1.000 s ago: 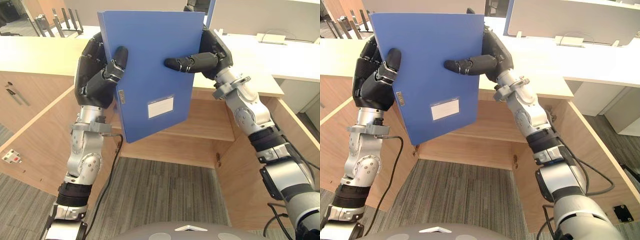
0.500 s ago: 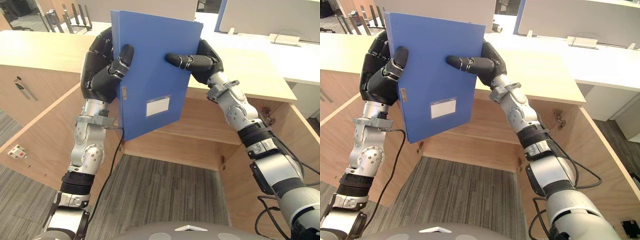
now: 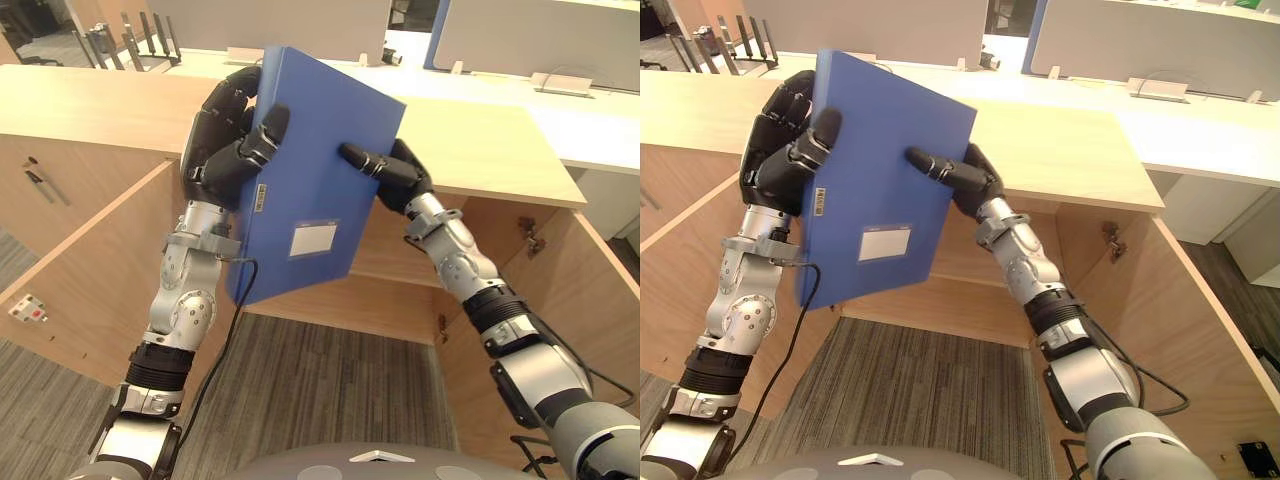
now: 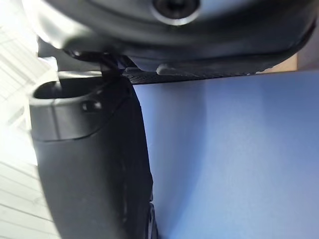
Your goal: Walk over to the cabinet, pick up the folder, carry it to the office cabinet, place the folder inside the office cabinet, then close the office cabinet door
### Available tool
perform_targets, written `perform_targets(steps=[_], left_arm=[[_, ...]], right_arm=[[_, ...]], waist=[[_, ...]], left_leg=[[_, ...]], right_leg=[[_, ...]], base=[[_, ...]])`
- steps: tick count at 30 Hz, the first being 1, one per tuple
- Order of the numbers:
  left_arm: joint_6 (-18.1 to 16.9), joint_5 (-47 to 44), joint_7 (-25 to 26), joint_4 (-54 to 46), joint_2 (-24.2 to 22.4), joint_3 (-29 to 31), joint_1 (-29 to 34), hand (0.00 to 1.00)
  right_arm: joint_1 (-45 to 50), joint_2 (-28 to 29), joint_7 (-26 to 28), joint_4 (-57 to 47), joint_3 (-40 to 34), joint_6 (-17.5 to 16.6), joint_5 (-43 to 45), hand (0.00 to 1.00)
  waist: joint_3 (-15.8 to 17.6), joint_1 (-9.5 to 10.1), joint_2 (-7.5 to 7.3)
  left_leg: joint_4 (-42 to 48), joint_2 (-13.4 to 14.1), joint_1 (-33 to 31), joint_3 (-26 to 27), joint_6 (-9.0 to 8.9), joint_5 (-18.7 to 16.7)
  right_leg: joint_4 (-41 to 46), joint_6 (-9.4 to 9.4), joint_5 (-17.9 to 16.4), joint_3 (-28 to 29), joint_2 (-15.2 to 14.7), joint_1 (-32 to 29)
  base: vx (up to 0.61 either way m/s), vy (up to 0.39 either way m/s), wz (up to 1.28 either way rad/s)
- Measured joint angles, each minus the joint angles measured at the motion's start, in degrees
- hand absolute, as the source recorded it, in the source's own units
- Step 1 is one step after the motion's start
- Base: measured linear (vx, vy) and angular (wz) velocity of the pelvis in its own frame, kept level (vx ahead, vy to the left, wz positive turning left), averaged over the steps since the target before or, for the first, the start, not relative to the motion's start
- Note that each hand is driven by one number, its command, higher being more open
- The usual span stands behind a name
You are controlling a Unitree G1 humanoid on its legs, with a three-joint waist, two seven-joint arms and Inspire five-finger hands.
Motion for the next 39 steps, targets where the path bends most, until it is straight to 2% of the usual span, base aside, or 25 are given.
perform_targets(steps=[4,11,17,21,22,28,30,33,35,39], left_arm=[[0.04,-0.13,-0.13,-1.35,0.03,0.85,0.00,0.00],[0.01,-0.35,-2.57,-10.80,0.34,2.45,0.01,0.00],[0.01,-0.36,-3.71,-15.90,0.64,2.44,0.06,0.00],[-0.02,-1.45,-3.31,-17.73,1.03,2.45,1.86,0.00],[-0.13,-2.44,-3.20,-19.07,1.09,2.37,3.51,1.00],[-0.63,-9.59,-1.83,-22.31,0.66,1.29,9.86,1.00],[-3.52,-13.89,-0.61,-23.39,-2.70,1.11,11.49,1.00],[-4.97,-15.49,-0.35,-24.35,-4.44,1.15,14.27,1.00],[-5.14,-15.51,-0.24,-24.43,-5.27,1.19,18.00,1.00],[-5.17,-15.86,0.71,-22.66,-5.73,1.27,21.02,1.00]], right_arm=[[4.58,-0.29,0.05,-5.91,-0.14,-1.18,3.71,0.00],[10.05,-2.31,0.07,-18.03,-0.48,-4.28,8.94,0.00],[11.86,-2.56,-0.10,-22.88,-0.51,-7.01,11.06,0.00],[13.67,-2.56,-0.10,-25.03,-0.58,-7.29,11.21,0.00],[14.54,-2.56,-0.09,-26.14,-0.57,-7.29,11.21,0.00],[19.87,-2.40,0.19,-29.35,-0.29,-6.88,11.44,0.00],[21.84,-0.92,0.02,-29.31,-0.18,-6.54,12.87,0.00],[23.66,0.67,-0.50,-28.49,0.25,-6.23,13.19,0.00],[24.40,0.68,-0.61,-27.34,1.49,-5.46,13.45,0.00],[24.69,0.68,-0.74,-24.39,3.43,-4.95,13.98,0.00]], waist=[[-0.16,-0.52,-0.28],[-0.44,-1.69,-0.72],[-0.82,-2.83,-1.17],[-1.84,-3.73,-1.28],[-1.84,-3.91,-1.28],[-2.57,-4.07,-1.14],[-2.65,-4.23,-1.14],[-2.99,-4.51,-0.82],[-3.48,-5.09,-0.17],[-3.60,-5.26,0.00]], left_leg=[[-0.04,0.77,0.42,0.03,-0.62,-0.38],[-0.04,0.90,0.68,0.41,-0.82,-0.51],[-0.04,0.88,0.69,0.94,-0.85,-0.53],[-0.03,0.87,-0.26,0.91,-0.84,-0.52],[-0.02,0.84,-0.26,0.94,-0.83,-0.51],[0.24,0.77,-1.30,1.24,-0.51,-0.27],[0.87,0.74,-2.22,1.27,-0.50,-0.17],[0.87,0.79,-2.21,1.34,-0.60,-0.06],[0.83,0.80,-2.22,1.46,-0.50,0.02],[0.70,0.78,-2.27,1.76,-0.43,0.31]], right_leg=[[0.22,-0.11,0.07,1.46,0.65,0.33],[0.17,-0.13,0.06,2.85,0.85,0.35],[0.11,-0.13,0.07,4.21,1.11,0.10],[0.08,-0.13,0.07,4.24,1.16,-0.84],[0.07,-0.14,0.07,4.26,1.14,-0.90],[0.08,-0.15,0.06,4.32,1.15,-1.97],[0.10,-0.15,0.06,4.31,1.10,-2.61],[0.11,-0.15,0.06,4.33,1.21,-2.65],[0.14,-0.15,0.06,4.36,1.18,-2.73],[0.15,-0.16,0.05,4.42,1.17,-2.97]], base=[[-0.04,-0.040,0.02],[-0.04,-0.045,-0.05],[-0.07,-0.047,-0.06],[-0.08,-0.045,-0.02],[-0.06,-0.033,-0.03],[-0.08,-0.041,-0.04],[-0.09,-0.050,-0.02],[-0.05,-0.036,-0.03],[-0.05,-0.027,-0.03],[-0.06,-0.025,-0.05]])
